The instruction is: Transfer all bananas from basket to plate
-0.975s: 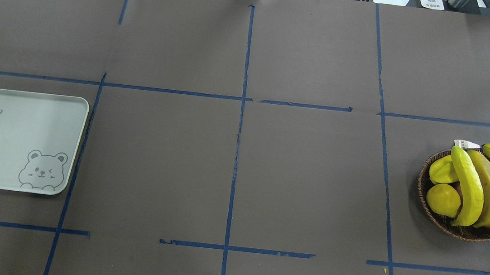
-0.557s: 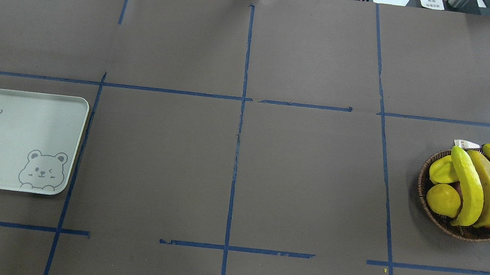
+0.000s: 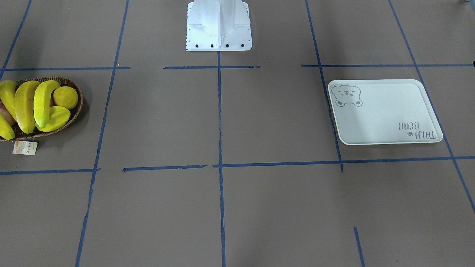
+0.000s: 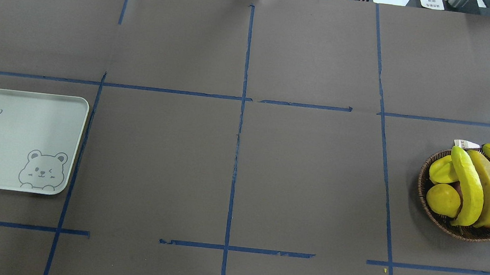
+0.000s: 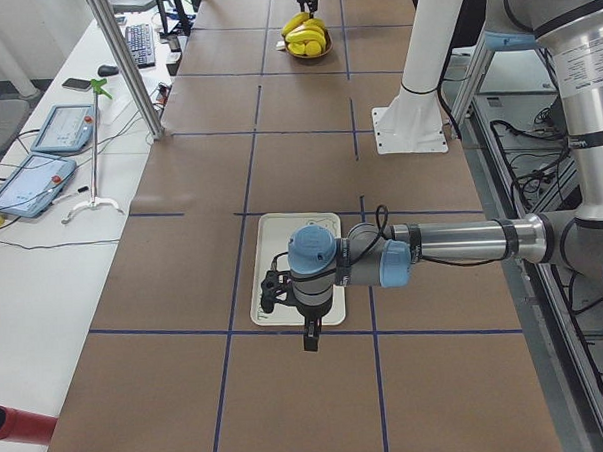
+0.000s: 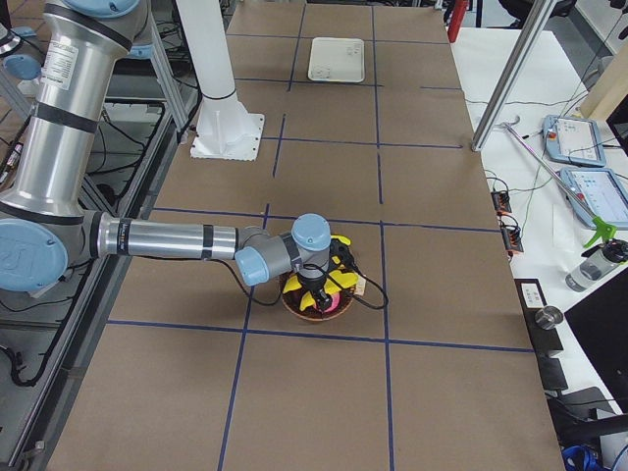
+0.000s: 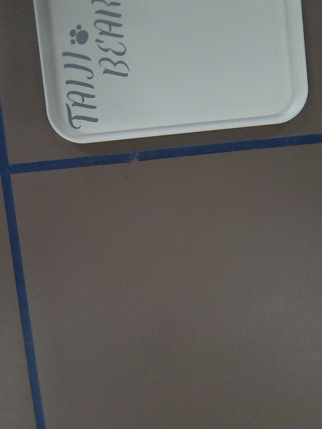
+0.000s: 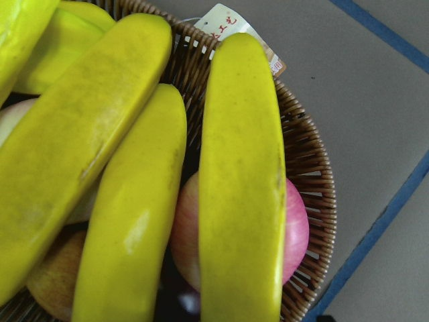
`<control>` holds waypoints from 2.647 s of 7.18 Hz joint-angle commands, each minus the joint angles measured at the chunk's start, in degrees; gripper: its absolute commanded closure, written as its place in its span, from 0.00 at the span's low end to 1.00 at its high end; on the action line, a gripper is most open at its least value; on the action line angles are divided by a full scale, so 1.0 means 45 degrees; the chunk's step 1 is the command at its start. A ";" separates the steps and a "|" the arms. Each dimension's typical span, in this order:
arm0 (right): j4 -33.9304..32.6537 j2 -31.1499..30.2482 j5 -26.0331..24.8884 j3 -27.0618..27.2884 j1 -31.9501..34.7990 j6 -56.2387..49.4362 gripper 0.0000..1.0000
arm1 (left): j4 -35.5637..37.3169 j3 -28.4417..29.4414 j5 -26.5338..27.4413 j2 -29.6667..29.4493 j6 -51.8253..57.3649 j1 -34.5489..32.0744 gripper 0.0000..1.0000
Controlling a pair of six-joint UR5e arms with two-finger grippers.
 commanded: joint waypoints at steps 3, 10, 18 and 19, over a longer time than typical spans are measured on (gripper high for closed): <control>0.0001 0.0466 -0.0179 -0.0540 -0.0117 -0.0035 0.32 | 0.0000 0.0059 0.0000 0.0000 0.0000 0.0000 0.00; 0.0021 0.0428 0.0054 -0.0364 0.0386 0.0024 0.99 | 0.0000 0.0059 0.0000 -0.0020 0.0000 0.0019 0.00; 0.0002 0.2339 0.2314 0.0633 0.1133 0.0197 1.00 | -0.0663 0.0779 0.0001 -0.3241 -0.0041 0.1132 0.00; 0.0001 0.3057 0.2398 0.0632 0.0843 0.1785 1.00 | -0.0800 0.0859 -0.0019 -0.3358 -0.0097 0.1171 0.00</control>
